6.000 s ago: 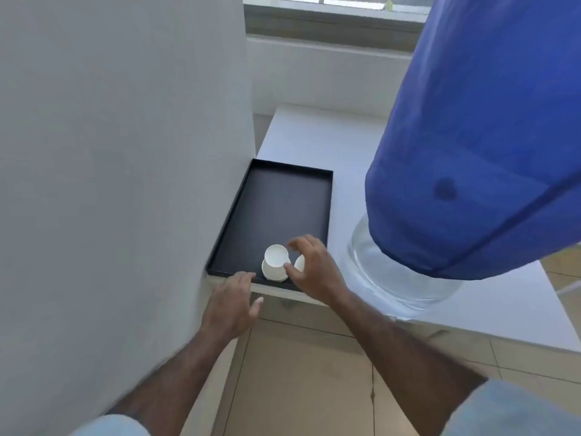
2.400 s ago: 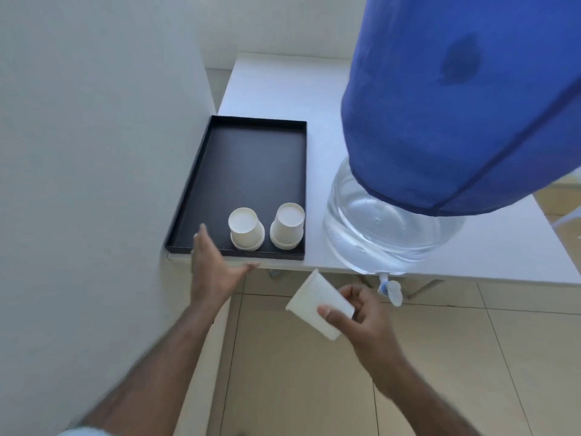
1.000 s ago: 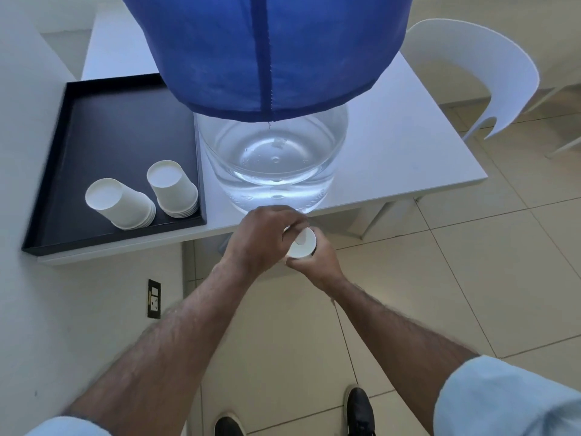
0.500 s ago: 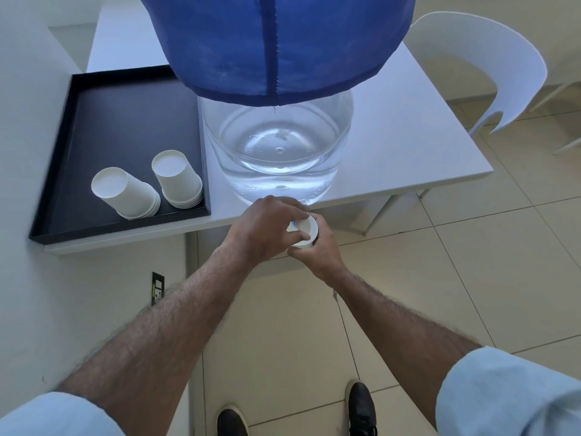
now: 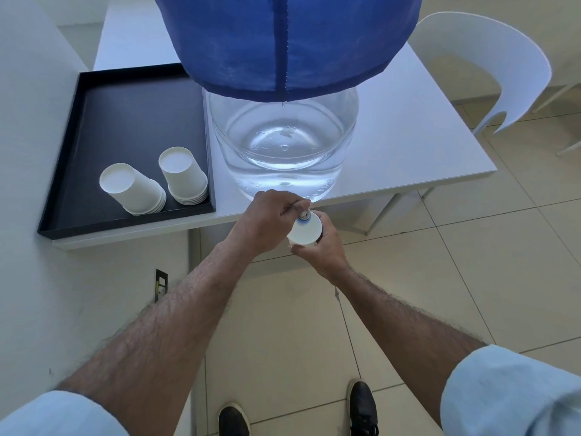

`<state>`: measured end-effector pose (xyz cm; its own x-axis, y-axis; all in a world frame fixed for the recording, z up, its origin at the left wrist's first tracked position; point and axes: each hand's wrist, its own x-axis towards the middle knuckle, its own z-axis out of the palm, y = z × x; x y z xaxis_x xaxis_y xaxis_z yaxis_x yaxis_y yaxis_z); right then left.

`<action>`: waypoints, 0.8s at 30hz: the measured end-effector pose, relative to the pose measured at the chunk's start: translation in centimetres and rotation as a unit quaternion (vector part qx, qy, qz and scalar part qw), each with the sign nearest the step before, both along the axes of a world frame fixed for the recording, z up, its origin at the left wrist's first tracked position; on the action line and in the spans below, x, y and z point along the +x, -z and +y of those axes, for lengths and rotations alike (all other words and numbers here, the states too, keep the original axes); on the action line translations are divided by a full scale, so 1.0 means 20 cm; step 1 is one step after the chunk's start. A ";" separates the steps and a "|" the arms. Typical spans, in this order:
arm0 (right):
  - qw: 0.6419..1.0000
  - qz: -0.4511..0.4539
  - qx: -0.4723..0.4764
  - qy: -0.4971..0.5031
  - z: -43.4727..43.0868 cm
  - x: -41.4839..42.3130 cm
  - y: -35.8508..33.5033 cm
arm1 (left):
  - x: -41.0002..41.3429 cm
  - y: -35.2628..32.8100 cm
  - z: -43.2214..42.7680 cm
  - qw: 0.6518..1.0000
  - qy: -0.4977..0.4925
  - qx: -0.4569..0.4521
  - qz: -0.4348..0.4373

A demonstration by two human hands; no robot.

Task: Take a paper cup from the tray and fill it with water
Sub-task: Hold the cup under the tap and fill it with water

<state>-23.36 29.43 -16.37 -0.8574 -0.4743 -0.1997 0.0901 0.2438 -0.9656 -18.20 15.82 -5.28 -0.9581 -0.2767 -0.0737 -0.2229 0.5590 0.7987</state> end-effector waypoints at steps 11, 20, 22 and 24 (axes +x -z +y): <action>1.000 0.008 0.012 0.017 0.02 0.03 0.02 | 0.06 0.01 0.03 0.996 0.013 -0.057 0.063; 1.000 0.000 0.028 0.014 0.01 0.02 0.04 | -0.02 -0.03 -0.01 1.000 0.007 0.001 0.016; 0.999 0.000 0.030 0.013 0.01 0.01 0.04 | -0.03 -0.04 -0.03 1.000 0.013 0.012 0.001; 0.999 0.004 0.034 0.013 0.01 0.01 0.04 | -0.03 -0.04 -0.03 1.000 0.013 0.016 -0.007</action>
